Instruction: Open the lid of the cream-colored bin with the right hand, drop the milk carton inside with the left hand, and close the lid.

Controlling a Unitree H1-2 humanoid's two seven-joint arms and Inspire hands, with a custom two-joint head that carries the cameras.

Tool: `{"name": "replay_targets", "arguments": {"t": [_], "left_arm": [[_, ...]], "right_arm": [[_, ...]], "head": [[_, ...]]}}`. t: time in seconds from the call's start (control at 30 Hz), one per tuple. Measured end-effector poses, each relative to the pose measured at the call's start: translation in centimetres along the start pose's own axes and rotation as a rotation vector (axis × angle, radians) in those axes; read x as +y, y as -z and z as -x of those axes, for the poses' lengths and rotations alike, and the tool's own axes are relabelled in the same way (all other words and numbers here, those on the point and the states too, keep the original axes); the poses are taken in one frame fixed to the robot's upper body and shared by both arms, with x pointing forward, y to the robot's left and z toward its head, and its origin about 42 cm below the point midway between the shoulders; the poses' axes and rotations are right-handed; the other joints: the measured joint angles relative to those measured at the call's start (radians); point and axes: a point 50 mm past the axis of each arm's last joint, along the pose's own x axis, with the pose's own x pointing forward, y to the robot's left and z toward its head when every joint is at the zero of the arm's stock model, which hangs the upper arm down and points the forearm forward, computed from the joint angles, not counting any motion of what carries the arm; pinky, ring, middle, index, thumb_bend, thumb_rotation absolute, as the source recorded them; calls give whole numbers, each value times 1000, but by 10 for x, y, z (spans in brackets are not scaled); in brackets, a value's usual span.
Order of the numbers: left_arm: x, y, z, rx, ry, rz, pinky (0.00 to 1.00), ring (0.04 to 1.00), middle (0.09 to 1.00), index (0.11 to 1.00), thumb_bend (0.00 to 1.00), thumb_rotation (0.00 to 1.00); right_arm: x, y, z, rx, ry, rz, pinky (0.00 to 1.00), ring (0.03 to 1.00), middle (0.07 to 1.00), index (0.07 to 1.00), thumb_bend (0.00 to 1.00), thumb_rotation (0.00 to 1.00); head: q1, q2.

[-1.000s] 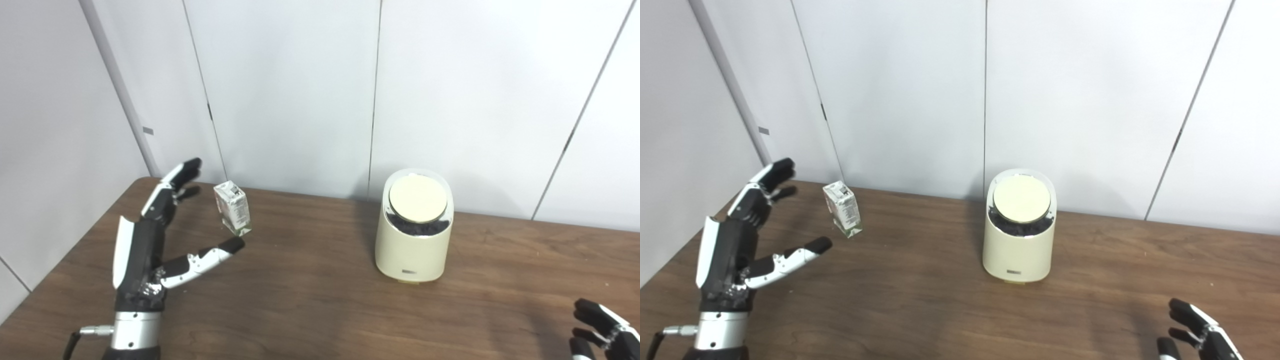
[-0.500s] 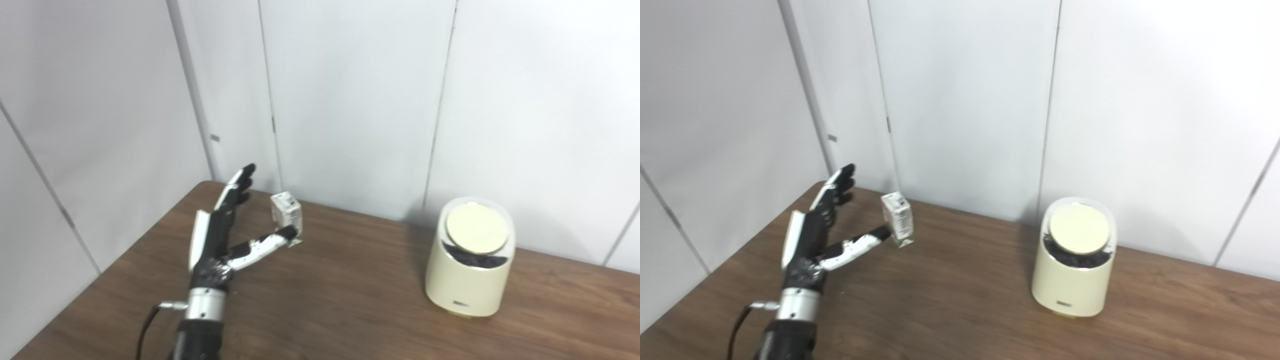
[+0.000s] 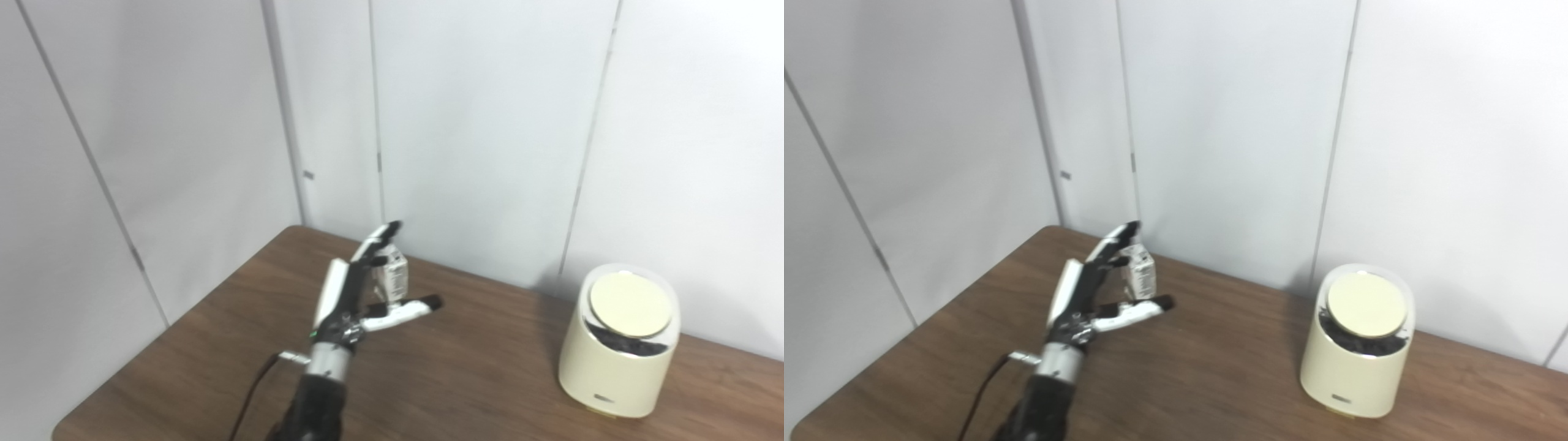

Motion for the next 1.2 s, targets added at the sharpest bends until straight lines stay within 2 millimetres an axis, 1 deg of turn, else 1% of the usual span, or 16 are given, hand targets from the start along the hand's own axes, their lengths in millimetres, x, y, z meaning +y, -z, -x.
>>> {"name": "replay_targets", "arguments": {"t": [0.07, 0.1, 0.2, 0.3, 0.4, 0.5, 0.57, 0.63, 0.8, 0.9, 0.93, 1.03, 1.07, 1.2], "left_arm": [[-3, 5, -6, 13, -16, -27, 764, 856, 870, 880, 992, 384], [-4, 9, -9, 25, -23, -38, 784, 858, 864, 878, 998, 388], [-8, 22, -17, 64, -37, -57, 826, 877, 869, 885, 995, 390], [-9, 32, -22, 89, -52, -72, 824, 883, 873, 887, 994, 382], [-7, 38, -25, 96, -85, -84, 830, 893, 886, 891, 986, 369], [-5, 39, -29, 89, -119, -93, 811, 888, 893, 890, 973, 355], [-5, 41, -30, 79, -136, -90, 850, 911, 911, 900, 966, 367], [-5, 42, -30, 74, -143, -85, 874, 924, 918, 898, 987, 388], [-2, 43, -33, 38, -179, -89, 863, 895, 876, 866, 967, 377], [3, 41, -38, 4, -187, -96, 864, 892, 867, 860, 978, 387], [5, 40, -40, -2, -191, -98, 861, 892, 867, 862, 980, 389], [8, 38, -46, -12, -201, -85, 865, 905, 879, 870, 990, 368], [7, 38, -48, -11, -202, -79, 865, 906, 880, 870, 994, 362], [6, 47, -54, 17, -198, -90, 852, 904, 879, 865, 1000, 357]], "right_arm": [[-2, 0, 0, -2, -2, 3, 714, 788, 793, 757, 173, 527], [-2, 0, 0, -2, -2, 3, 700, 783, 791, 755, 173, 521], [-1, 0, 0, -10, -3, 6, 691, 780, 790, 754, 189, 528], [-1, 0, -1, -30, -4, 7, 691, 781, 792, 754, 197, 546], [-1, 0, -2, -36, -5, 7, 697, 785, 796, 756, 194, 545], [-2, 0, -2, -35, -5, 0, 706, 792, 800, 759, 190, 533], [-2, 0, -2, -35, -7, -3, 700, 792, 801, 759, 189, 529], [-2, 0, -2, -36, -9, -4, 697, 791, 798, 757, 192, 524], [-2, 1, -3, -36, -14, -2, 703, 791, 801, 761, 192, 548], [-1, 1, -3, -34, -15, 0, 710, 792, 801, 762, 187, 524], [-2, 1, -3, -34, -15, 1, 709, 790, 799, 762, 189, 519], [-2, 1, -3, -33, -16, 4, 711, 791, 800, 759, 184, 494], [-1, 1, -3, -33, -16, 5, 710, 790, 800, 759, 185, 490], [-1, 1, -3, -33, -17, 13, 702, 784, 797, 756, 185, 491]], "head": [[0, 0], [-3, -2], [-3, -2], [-3, -3], [-5, -5], [-5, -6], [-5, -6], [-11, -8], [-14, -8], [-14, -8], [-20, -14], [-20, -14], [-25, -20], [-28, -25]]}}
